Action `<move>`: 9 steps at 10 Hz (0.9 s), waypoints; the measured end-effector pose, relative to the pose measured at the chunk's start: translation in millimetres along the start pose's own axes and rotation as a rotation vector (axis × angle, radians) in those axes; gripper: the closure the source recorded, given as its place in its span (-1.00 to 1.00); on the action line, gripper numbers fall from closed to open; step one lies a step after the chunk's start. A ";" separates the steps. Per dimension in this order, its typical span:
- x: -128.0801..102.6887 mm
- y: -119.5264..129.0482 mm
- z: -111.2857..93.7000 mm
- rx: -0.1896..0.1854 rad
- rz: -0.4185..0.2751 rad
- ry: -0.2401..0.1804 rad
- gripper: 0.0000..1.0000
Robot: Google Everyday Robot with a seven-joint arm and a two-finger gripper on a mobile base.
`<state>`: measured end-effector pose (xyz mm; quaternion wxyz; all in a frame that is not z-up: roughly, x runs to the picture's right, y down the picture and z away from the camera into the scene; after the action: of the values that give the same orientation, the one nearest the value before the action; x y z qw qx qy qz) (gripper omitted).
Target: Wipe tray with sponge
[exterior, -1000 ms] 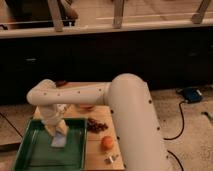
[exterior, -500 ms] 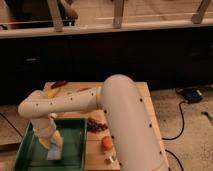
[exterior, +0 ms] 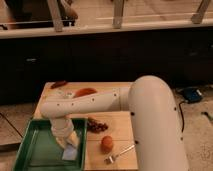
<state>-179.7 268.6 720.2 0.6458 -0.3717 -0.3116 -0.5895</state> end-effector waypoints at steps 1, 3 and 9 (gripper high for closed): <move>10.7 3.8 -6.5 0.004 -0.003 0.005 0.98; 20.2 -3.9 -16.1 0.010 -0.031 0.009 0.98; 19.5 -86.1 -18.7 0.021 -0.217 -0.074 0.98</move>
<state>-263.8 239.9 736.4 0.5703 -0.3506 -0.3796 -0.6386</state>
